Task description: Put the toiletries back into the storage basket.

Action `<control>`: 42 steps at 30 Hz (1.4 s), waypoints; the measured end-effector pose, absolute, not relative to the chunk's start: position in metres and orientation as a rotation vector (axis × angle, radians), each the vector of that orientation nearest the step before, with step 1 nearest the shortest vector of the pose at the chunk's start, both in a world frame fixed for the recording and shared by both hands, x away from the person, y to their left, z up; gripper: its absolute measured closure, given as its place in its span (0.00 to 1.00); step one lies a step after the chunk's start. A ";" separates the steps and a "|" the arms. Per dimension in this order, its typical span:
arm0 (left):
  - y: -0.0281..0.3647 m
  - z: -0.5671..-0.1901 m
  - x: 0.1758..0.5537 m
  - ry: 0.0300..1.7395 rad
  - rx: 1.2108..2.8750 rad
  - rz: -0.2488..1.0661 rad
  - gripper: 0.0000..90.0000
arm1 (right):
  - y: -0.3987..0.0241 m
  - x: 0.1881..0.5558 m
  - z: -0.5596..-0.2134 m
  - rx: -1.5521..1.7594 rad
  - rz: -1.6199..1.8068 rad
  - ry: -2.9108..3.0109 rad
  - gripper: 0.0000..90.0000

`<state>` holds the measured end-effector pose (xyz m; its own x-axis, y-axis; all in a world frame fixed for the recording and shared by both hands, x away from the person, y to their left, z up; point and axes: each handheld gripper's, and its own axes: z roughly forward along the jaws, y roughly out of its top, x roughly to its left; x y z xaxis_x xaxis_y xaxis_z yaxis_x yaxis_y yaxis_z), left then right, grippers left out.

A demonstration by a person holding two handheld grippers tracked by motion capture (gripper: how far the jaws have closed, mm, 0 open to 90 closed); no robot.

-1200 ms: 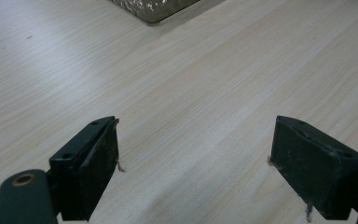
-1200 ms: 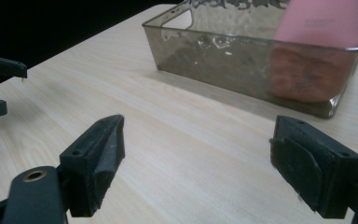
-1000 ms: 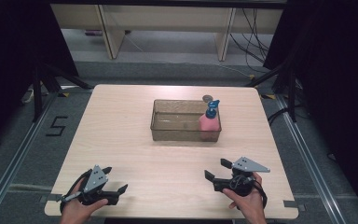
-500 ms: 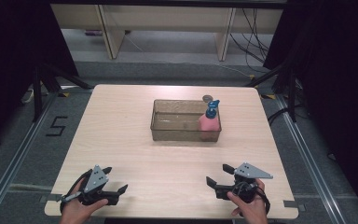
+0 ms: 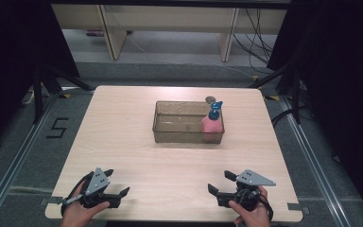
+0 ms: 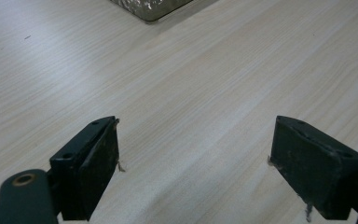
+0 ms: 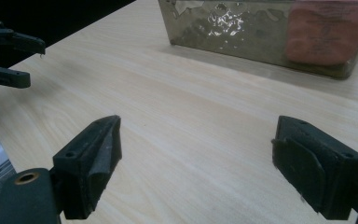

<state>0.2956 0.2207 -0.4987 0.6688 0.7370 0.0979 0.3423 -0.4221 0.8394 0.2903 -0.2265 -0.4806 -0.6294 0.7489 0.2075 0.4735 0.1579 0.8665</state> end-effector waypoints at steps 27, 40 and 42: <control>0.221 -0.498 0.296 0.827 2.040 0.583 0.17 | -0.230 0.279 -0.489 1.198 1.436 2.251 0.18; 0.220 -0.498 0.295 0.827 2.037 0.586 0.17 | -0.228 0.276 -0.490 1.184 1.411 2.276 0.18; 0.220 -0.498 0.295 0.828 2.037 0.586 0.17 | -0.227 0.274 -0.489 1.201 1.421 2.283 0.18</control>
